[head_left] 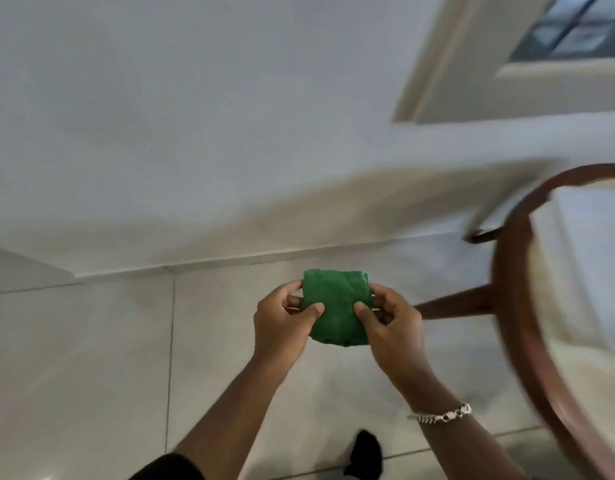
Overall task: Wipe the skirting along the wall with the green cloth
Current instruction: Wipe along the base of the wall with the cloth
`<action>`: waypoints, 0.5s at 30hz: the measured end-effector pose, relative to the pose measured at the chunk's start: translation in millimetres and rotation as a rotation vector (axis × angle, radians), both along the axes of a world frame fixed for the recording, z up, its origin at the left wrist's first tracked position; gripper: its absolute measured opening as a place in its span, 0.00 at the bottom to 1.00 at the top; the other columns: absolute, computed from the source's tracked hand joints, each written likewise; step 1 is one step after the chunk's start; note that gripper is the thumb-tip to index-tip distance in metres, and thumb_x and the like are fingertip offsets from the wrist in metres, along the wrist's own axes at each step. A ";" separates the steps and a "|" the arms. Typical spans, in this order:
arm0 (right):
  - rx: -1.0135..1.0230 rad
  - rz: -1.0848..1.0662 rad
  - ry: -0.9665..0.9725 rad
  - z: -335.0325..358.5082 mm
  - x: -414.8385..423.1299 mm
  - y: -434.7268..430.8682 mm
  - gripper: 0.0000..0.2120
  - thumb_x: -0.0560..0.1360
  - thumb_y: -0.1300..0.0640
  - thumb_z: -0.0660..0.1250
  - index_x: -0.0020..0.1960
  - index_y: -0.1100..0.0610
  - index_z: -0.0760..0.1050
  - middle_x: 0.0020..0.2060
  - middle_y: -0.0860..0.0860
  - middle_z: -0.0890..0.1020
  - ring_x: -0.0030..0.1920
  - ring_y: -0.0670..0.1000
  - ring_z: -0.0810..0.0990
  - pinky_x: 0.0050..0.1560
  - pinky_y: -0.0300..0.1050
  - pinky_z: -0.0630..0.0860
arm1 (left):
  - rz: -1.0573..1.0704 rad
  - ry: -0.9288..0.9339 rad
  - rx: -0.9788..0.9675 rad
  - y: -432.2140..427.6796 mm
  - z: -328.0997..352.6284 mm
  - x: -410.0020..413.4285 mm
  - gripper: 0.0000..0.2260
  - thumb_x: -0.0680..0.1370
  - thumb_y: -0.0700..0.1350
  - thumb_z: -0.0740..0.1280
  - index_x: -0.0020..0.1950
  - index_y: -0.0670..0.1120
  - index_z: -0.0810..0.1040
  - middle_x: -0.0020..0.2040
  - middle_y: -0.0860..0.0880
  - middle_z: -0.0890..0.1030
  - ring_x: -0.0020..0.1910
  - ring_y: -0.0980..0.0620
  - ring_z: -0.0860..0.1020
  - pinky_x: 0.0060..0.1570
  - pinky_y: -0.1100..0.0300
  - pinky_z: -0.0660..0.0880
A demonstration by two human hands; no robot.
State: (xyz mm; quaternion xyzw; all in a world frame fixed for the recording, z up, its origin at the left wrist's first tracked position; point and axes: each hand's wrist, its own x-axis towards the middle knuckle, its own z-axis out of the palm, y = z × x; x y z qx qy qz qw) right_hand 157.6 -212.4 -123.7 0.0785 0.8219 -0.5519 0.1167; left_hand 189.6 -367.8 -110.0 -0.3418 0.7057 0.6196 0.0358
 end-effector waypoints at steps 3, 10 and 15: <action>-0.019 0.055 -0.045 -87.9 1.0 -60.2 0.13 0.74 0.65 0.71 0.56 0.54 0.80 0.43 0.48 0.86 0.43 0.44 0.85 0.39 0.33 0.82 | 0.022 -0.013 -0.037 -57.4 -86.0 12.5 0.19 0.71 0.40 0.73 0.62 0.48 0.79 0.42 0.53 0.83 0.43 0.55 0.82 0.44 0.58 0.82; 0.020 0.132 -0.041 -293.1 -15.6 -143.8 0.13 0.75 0.67 0.70 0.58 0.57 0.78 0.46 0.56 0.84 0.46 0.56 0.84 0.45 0.47 0.85 | 0.068 -0.015 0.004 -139.1 -297.0 21.3 0.22 0.73 0.35 0.70 0.66 0.45 0.76 0.46 0.43 0.84 0.49 0.43 0.83 0.54 0.44 0.81; 0.018 0.113 -0.044 -394.8 -52.3 -168.1 0.13 0.75 0.67 0.69 0.58 0.58 0.76 0.48 0.59 0.85 0.48 0.60 0.84 0.52 0.59 0.83 | 0.011 0.035 -0.077 -172.1 -406.6 1.0 0.21 0.75 0.38 0.67 0.68 0.45 0.74 0.54 0.45 0.84 0.54 0.46 0.82 0.60 0.51 0.77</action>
